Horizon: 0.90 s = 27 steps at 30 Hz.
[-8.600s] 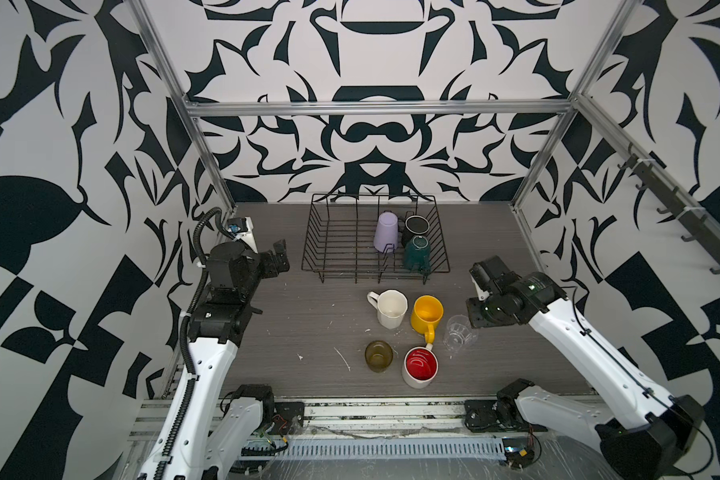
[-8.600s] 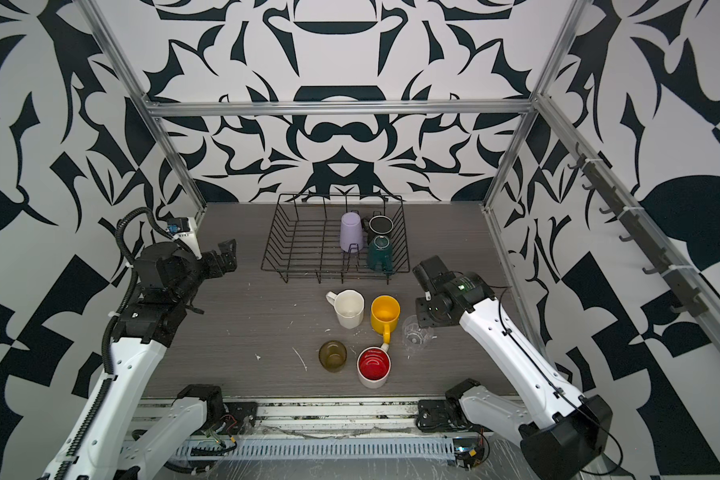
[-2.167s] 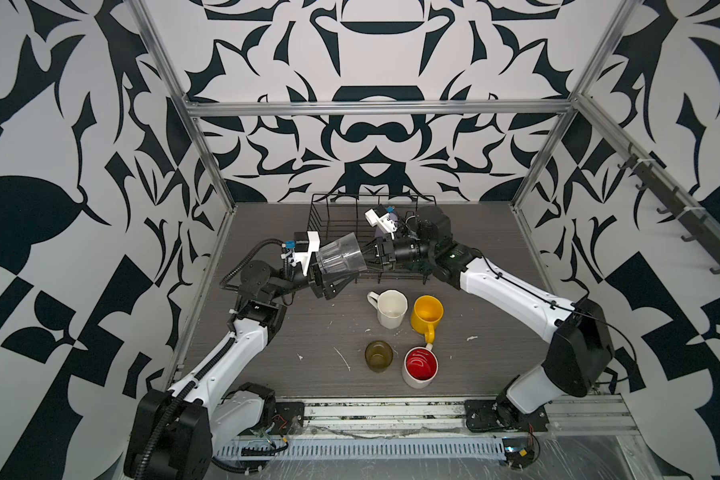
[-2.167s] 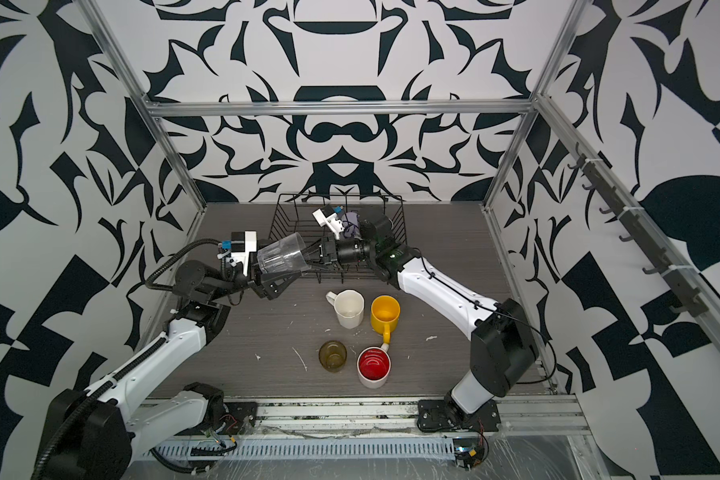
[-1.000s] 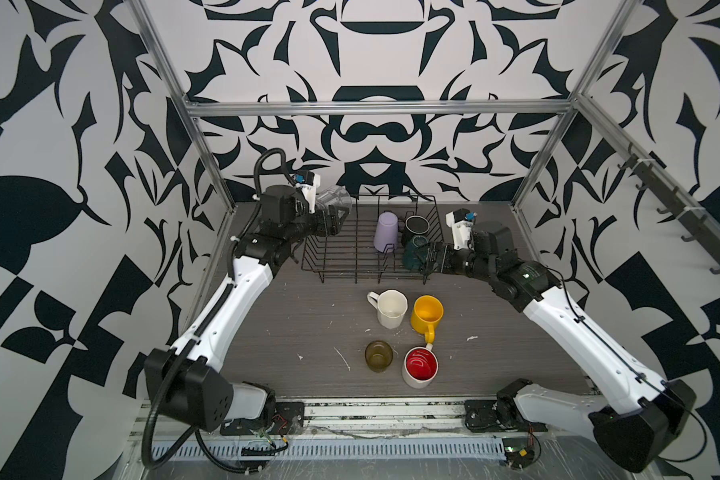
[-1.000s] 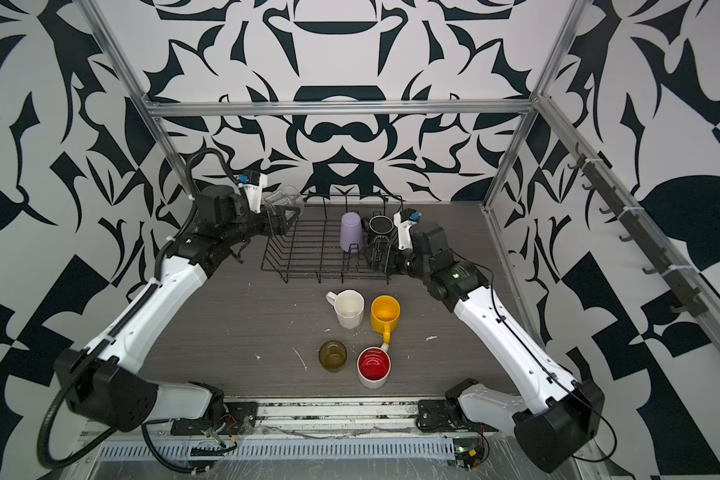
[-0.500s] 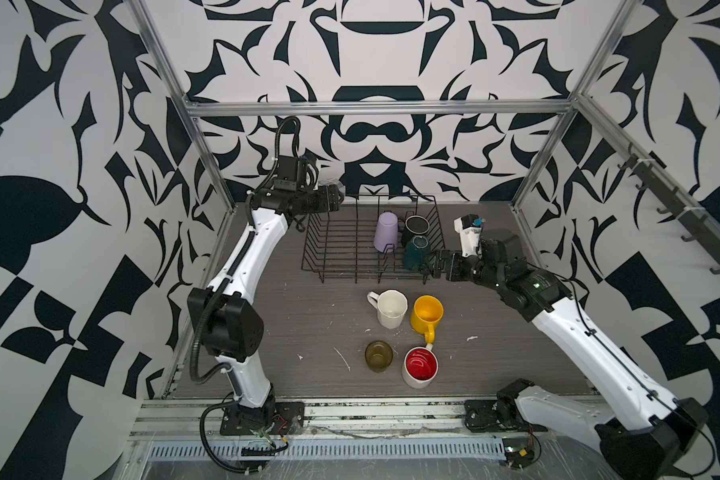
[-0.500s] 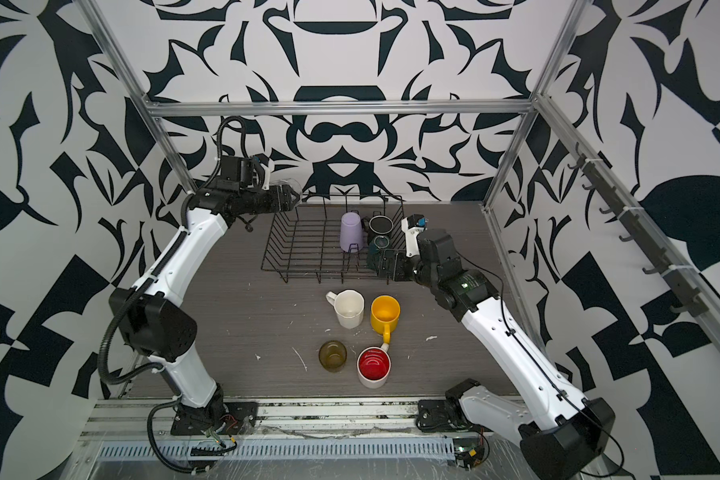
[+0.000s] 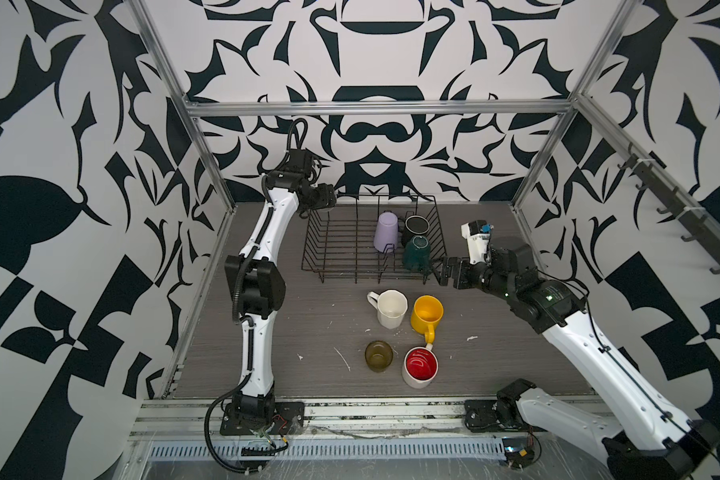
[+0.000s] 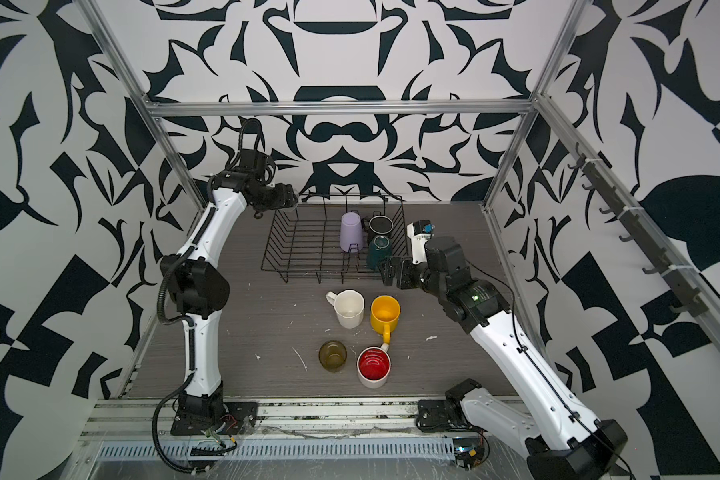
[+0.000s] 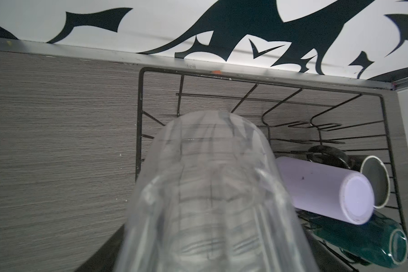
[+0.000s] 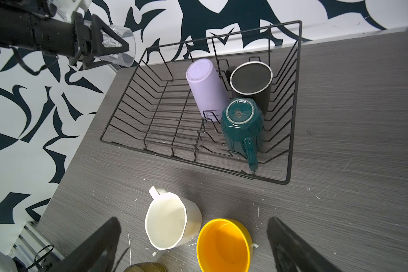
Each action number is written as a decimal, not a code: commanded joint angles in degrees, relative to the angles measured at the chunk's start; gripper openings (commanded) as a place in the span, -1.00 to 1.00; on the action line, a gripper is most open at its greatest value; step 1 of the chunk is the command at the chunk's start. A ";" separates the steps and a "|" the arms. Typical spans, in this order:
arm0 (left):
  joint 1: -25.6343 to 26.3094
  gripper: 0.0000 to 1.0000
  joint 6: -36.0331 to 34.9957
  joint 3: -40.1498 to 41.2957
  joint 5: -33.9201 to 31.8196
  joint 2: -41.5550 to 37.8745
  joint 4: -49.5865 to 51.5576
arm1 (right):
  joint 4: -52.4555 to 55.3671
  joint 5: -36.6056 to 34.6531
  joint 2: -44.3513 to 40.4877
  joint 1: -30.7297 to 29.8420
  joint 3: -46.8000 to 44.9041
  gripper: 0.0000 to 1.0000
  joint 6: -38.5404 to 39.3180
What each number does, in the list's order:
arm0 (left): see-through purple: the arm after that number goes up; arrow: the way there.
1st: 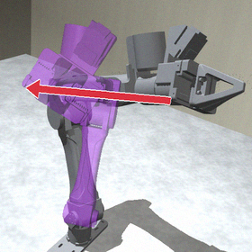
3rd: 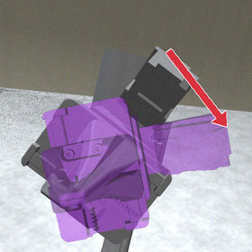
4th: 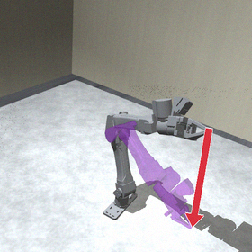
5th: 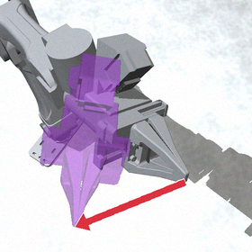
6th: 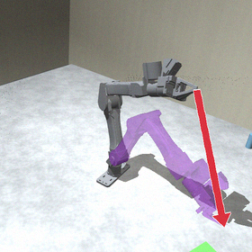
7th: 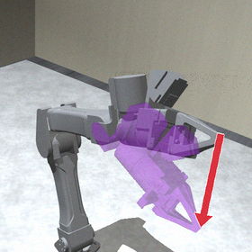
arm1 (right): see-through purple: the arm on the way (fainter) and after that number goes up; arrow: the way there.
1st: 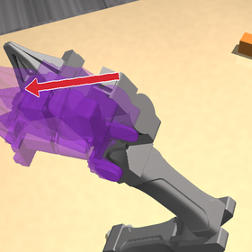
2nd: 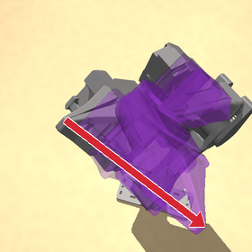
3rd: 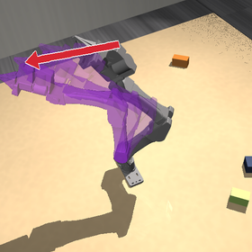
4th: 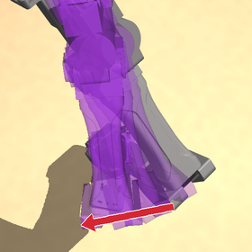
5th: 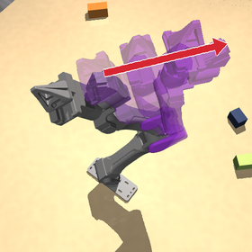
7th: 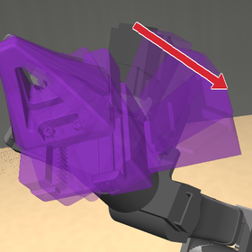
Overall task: Load cups into a dish rack
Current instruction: Place the cup upside down at the dish rack.
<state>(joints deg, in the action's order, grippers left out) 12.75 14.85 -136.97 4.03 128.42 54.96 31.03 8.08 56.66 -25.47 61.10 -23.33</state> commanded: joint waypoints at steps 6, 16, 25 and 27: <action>0.42 -1.00 0.66 -3.11 0.07 3.96 4.28 | 0.07 0.17 -2.54 0.25 -1.98 0.97 -0.49; 2.87 -1.00 -0.83 -4.14 -4.70 8.62 5.66 | -0.66 1.84 -2.88 0.21 -3.61 0.96 -3.02; 4.95 -1.00 -2.99 -5.88 -10.87 12.78 5.89 | -0.65 3.07 -3.57 0.25 -4.88 0.94 -4.86; 4.98 -1.00 -2.84 -6.17 -10.93 13.64 5.86 | -0.76 3.00 -4.01 0.25 -5.44 0.95 -5.22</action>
<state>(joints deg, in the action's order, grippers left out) 17.67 12.67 -141.27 -5.10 140.42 58.24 31.92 10.35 54.30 -25.47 55.94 -27.27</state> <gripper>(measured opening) 0.808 0.974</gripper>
